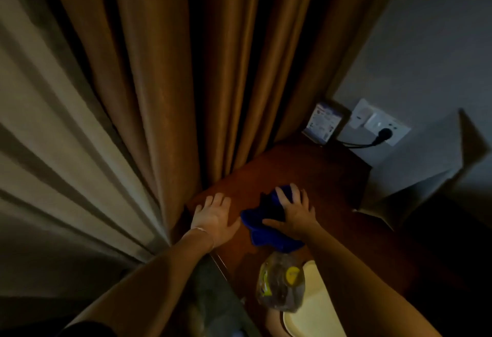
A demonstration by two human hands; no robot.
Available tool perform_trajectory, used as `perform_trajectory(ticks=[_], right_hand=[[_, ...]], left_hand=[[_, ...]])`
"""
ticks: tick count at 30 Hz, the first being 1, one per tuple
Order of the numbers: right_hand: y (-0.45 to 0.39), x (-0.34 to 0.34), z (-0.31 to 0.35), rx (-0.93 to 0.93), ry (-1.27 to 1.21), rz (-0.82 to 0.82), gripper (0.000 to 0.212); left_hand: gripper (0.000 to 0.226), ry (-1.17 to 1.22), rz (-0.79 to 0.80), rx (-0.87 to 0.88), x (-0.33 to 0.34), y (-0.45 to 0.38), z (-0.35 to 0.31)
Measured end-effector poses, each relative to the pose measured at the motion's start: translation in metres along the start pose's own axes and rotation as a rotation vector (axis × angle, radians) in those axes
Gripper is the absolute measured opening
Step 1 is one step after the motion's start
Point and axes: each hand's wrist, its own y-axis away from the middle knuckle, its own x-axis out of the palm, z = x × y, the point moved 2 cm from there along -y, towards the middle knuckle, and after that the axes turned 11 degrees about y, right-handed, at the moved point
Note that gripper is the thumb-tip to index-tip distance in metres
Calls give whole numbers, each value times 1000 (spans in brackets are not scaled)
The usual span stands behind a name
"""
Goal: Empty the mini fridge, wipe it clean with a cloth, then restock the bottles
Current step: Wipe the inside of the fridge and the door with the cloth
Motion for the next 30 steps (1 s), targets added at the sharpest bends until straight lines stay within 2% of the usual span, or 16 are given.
perform_trajectory(ticks=[3, 6, 10, 15, 20, 23, 30], right_hand=[[-28, 21, 7, -36, 53, 26, 114], [-41, 32, 10, -32, 92, -16, 109], [-41, 41, 10, -18, 157, -113, 89], [-36, 32, 7, -62, 128, -173, 49], [-2, -9, 6, -57, 162, -296, 37], [39, -47, 10, -25, 145, -419, 35], [186, -131, 34, 84, 111, -887, 34]], left_hand=[[66, -18, -9, -26, 17, -12, -2], [66, -35, -6, -43, 31, -19, -1], [68, -33, -16, -79, 41, -22, 2], [67, -16, -62, -99, 32, -9, -4], [66, 5, -140, -53, -16, 13, -13], [62, 14, -199, -9, -47, 35, -29], [61, 37, -359, 164, -113, 116, -78]])
